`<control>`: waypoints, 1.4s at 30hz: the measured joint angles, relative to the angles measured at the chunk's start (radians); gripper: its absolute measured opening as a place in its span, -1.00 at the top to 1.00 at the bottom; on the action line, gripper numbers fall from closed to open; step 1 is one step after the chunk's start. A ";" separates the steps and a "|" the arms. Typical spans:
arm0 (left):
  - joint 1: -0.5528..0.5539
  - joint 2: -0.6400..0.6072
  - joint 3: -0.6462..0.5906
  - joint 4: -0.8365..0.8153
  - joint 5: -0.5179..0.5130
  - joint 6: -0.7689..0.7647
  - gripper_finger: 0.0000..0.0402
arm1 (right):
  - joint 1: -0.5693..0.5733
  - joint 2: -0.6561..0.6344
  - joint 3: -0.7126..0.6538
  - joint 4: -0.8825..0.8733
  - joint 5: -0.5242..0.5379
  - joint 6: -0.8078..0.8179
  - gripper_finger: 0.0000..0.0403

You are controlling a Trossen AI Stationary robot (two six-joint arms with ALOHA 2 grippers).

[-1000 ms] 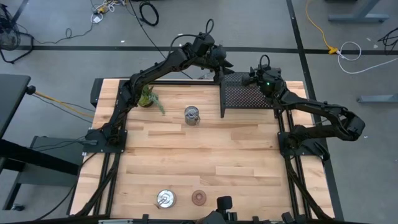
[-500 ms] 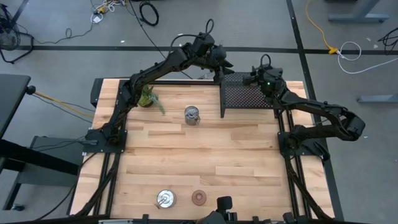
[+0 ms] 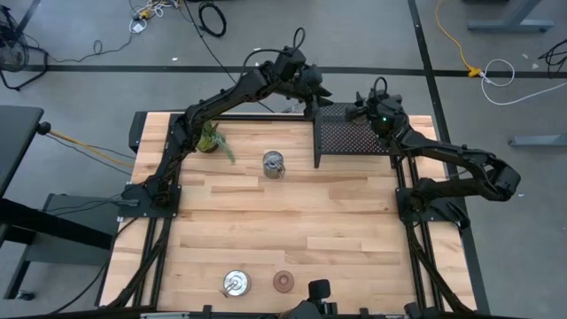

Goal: Pick & Place candle stick holders
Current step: Put the orange scented candle on the shelf

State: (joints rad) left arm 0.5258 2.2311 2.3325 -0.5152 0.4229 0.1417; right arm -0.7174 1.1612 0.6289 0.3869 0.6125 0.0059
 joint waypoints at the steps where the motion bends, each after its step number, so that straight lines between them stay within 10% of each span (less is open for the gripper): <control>1: 0.000 0.000 0.000 0.000 0.000 0.000 0.24 | 0.002 -0.008 0.000 0.003 0.000 -0.001 -0.19; 9: 0.000 -0.004 0.000 -0.065 0.001 0.020 0.24 | 0.038 -0.106 0.000 -0.019 0.008 -0.015 -0.19; 30: -0.006 -0.432 -0.008 -1.052 0.158 0.190 0.70 | 0.511 -0.434 0.000 -0.309 -0.344 0.130 -0.19; 36: -0.253 -0.627 -0.235 -0.982 -0.020 0.032 0.83 | 0.662 -0.431 0.000 -0.338 -0.388 0.175 -0.19; 42: -0.599 -0.915 -0.773 -0.610 -0.205 -0.270 0.92 | 0.778 -0.431 0.000 -0.315 -0.386 0.196 -0.19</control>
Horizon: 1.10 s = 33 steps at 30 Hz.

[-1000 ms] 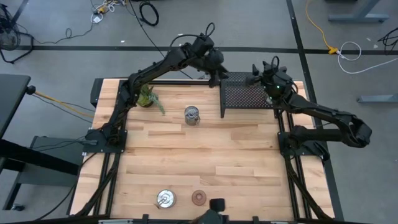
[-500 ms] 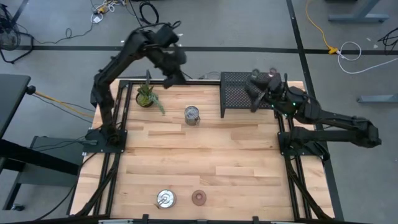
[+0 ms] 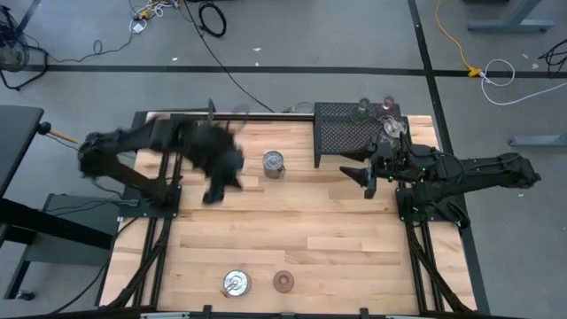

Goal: Pick & Place candle stick holders
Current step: Put the orange scented candle on the shelf

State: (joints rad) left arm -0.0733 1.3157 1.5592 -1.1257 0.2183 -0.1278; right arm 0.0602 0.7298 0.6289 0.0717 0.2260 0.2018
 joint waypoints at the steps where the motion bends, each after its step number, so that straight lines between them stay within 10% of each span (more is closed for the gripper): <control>1: -0.064 -0.045 -0.097 0.076 -0.016 -0.059 0.92 | 0.015 0.000 0.000 0.002 0.000 0.000 -0.19; 14: -0.834 -0.290 -0.973 0.911 -0.650 -0.801 0.91 | 0.160 0.011 0.000 0.001 0.024 0.076 -0.19; 24: -1.013 -0.106 -1.075 1.217 -0.761 -0.987 0.88 | 0.215 0.034 0.000 -0.004 0.149 0.114 -0.19; 33: -1.013 0.111 -1.075 1.444 -0.735 -1.023 0.40 | 0.220 0.088 0.000 0.000 0.177 0.131 -0.19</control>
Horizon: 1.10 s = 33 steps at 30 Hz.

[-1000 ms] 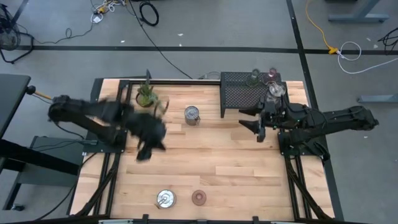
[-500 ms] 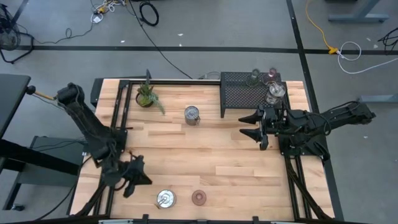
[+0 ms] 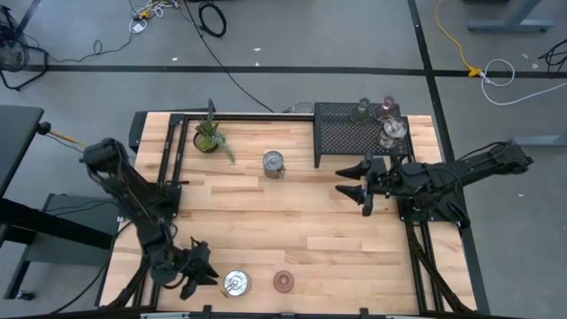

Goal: Pick & Place candle stick holders
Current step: Put the orange scented candle on the shelf

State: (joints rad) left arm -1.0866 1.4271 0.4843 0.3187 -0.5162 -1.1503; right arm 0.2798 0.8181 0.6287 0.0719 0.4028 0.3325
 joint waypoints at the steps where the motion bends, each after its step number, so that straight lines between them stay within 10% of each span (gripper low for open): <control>1: 0.000 0.021 0.000 0.019 0.002 -0.020 0.35 | 0.000 0.005 0.000 0.000 -0.001 0.000 -0.19; 15: 0.019 0.242 0.147 0.162 -0.029 0.162 -0.18 | 0.000 0.013 -0.001 0.003 -0.026 -0.018 -0.19; 33: -0.019 0.326 0.196 0.068 -0.040 0.177 -0.08 | 0.000 0.013 -0.001 0.019 -0.027 0.018 -0.19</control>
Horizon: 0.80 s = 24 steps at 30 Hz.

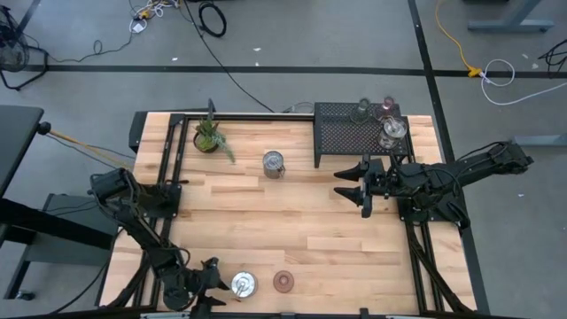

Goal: Pick & Place candle stick holders
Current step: Put the orange scented candle on the shelf

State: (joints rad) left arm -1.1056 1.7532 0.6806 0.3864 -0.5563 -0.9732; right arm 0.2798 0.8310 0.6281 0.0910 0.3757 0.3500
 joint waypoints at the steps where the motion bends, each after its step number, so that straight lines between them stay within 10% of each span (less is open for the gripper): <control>1: -0.014 0.011 0.000 0.000 -0.029 -0.004 -0.07 | 0.000 0.000 0.000 0.000 0.000 0.008 -0.19; 11: -0.123 0.158 0.002 0.102 -0.331 -0.004 -0.05 | 0.000 0.000 0.000 0.001 0.000 0.028 -0.19; 24: -0.109 0.167 0.002 0.144 -0.290 0.068 -0.05 | 0.000 0.000 0.000 0.006 0.011 0.035 -0.19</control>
State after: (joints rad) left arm -1.2143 1.9202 0.6830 0.5300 -0.8459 -0.9051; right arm 0.2794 0.8307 0.6281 0.0971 0.3864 0.3847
